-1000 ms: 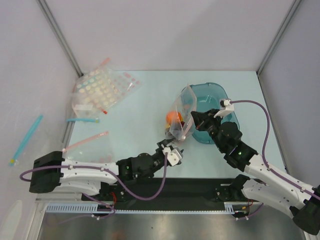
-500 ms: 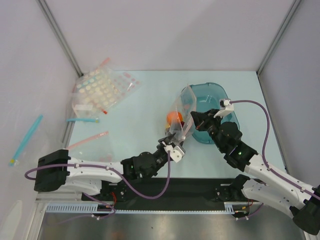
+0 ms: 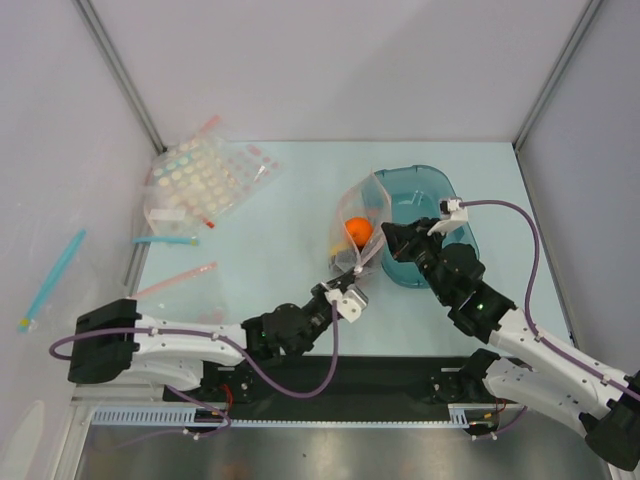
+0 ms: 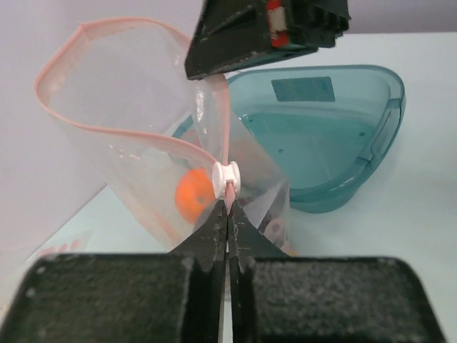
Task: Place the food in the zip-top bag and seal the zipper
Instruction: Zip the zipper food storage bag at the center of the board.
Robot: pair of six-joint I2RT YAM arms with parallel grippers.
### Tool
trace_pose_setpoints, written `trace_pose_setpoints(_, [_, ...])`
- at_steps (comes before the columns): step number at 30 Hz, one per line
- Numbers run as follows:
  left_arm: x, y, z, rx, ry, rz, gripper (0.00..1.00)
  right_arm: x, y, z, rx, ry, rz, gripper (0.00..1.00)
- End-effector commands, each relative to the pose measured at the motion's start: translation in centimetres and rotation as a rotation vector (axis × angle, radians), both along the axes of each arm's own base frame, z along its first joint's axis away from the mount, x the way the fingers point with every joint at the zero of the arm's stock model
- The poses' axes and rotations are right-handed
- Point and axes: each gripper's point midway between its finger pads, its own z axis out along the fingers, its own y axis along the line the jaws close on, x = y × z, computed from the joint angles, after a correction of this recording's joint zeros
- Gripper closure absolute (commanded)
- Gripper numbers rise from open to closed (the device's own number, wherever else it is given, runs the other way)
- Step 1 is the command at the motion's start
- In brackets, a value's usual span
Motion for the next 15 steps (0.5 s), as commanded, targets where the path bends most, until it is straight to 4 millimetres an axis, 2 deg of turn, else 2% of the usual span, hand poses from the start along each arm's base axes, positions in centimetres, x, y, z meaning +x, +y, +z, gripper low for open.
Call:
trace_pose_setpoints(1, [-0.2,2.3,4.2,-0.201,0.010,0.003,1.00,-0.3,-0.5,3.3,0.018,-0.084,-0.001,0.84])
trace_pose_setpoints(2, [-0.3,2.8,4.2,-0.214,0.028,-0.008,1.00,-0.4,-0.6,3.4,0.007,-0.094,-0.002,0.81])
trace_pose_setpoints(3, [-1.0,3.2,5.4,-0.291,0.069,-0.062,1.00,-0.4,-0.8,3.7,-0.003,-0.108,-0.005,0.72])
trace_pose_setpoints(5, [-1.0,4.1,4.7,-0.296,0.130,-0.097,1.00,-1.0,-1.3,4.3,-0.050,-0.160,0.006,0.66])
trace_pose_setpoints(6, [-1.7,4.6,5.9,-0.369,0.170,-0.155,1.00,-1.3,-1.4,4.6,-0.080,-0.190,0.017,0.58])
trace_pose_setpoints(8, [-1.6,5.6,4.9,-0.381,0.211,-0.165,0.99,-2.5,-1.2,5.3,-0.173,-0.284,0.090,0.47])
trace_pose_setpoints(9, [-2.1,6.2,5.9,-0.424,0.218,-0.205,1.00,-3.8,-0.2,5.4,-0.203,-0.331,0.185,0.38])
trace_pose_setpoints(10, [-2.5,6.3,5.1,-0.394,0.234,-0.222,1.00,-4.6,0.3,5.5,-0.229,-0.368,0.237,0.36])
trace_pose_setpoints(11, [-2.9,6.5,5.3,-0.386,0.234,-0.239,1.00,-5.6,0.4,5.7,-0.268,-0.432,0.280,0.33])
trace_pose_setpoints(12, [-3.2,6.5,5.0,-0.371,0.244,-0.253,1.00,-7.3,1.6,5.8,-0.273,-0.485,0.396,0.32])
trace_pose_setpoints(15, [-3.8,6.8,3.8,-0.343,0.302,-0.265,1.00,-10.3,3.3,6.1,-0.275,-0.602,0.569,0.31])
